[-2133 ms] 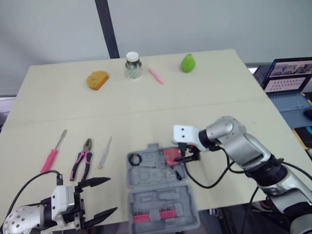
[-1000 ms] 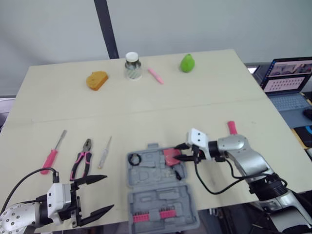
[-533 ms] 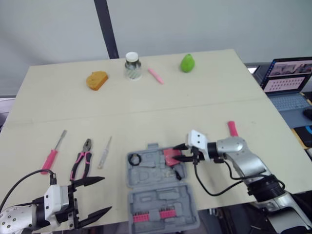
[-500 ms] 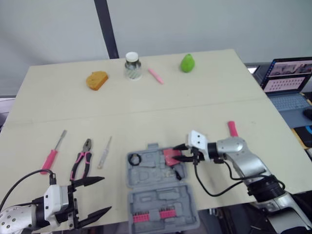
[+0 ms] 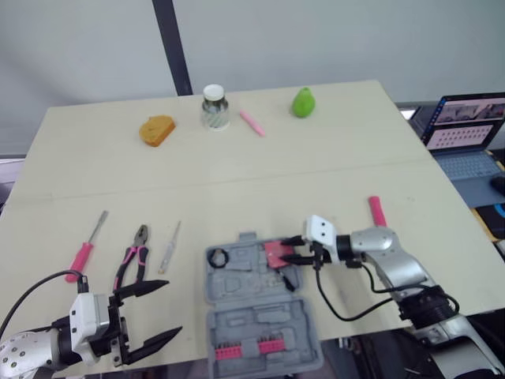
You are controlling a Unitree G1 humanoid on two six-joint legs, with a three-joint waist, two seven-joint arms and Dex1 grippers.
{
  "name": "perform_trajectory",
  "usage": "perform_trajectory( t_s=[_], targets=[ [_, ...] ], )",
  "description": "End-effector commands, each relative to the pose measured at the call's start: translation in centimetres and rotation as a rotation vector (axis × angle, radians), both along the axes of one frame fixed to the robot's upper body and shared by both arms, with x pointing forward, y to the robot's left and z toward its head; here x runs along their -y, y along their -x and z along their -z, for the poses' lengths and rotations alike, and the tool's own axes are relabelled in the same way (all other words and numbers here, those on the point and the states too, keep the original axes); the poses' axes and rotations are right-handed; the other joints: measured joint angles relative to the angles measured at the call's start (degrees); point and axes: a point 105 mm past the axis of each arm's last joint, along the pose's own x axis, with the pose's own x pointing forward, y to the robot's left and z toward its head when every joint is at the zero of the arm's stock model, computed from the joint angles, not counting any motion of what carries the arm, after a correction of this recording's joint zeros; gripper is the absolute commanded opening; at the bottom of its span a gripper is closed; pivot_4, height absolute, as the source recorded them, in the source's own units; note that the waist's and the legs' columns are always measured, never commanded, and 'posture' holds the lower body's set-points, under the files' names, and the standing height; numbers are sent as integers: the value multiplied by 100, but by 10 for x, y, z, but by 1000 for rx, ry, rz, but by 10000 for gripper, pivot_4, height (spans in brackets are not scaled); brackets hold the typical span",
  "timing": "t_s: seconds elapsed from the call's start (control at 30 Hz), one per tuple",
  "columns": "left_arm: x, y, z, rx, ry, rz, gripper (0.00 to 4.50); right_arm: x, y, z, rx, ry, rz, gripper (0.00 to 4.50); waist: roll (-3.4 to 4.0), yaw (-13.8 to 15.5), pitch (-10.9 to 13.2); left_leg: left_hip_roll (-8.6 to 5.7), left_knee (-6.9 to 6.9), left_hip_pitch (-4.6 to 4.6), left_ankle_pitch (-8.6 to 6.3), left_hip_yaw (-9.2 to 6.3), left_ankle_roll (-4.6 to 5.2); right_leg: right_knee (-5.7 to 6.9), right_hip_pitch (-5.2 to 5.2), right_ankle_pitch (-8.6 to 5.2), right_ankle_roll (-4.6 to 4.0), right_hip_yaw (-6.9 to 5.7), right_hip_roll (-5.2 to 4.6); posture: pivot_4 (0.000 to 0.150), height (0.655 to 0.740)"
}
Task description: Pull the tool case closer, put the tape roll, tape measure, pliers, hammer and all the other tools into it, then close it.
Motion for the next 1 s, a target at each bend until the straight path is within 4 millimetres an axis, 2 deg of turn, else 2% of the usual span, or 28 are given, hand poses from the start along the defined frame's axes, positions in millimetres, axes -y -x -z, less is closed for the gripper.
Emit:
perform_trajectory(
  t_s=[0.03, 0.7, 1.0],
  targets=[
    [1, 0, -9, 37, 5, -2, 45000, 4, 3, 9, -22, -1, 13, 18141, -1, 1, -1, 0, 0, 1, 0, 0, 0, 0, 1, 0, 0, 0, 0, 1500, 7356],
    [1, 0, -9, 36, -8, 8, 45000, 11, 12, 45, -87, 28, 34, 18141, -13, 0, -9, 6, -2, 39, -4, -3, -2, -14, 46, -1, -1, 1, 3, 1500, 7356],
    [0, 1, -9, 35, -8, 10, 45000, 15, 15, 52, -135, 33, 46, 18141, -22, 1, -17, 9, -2, 52, -10, -21, -7, -31, 74, -2, -4, 8, 3, 1500, 7356]
  ],
)
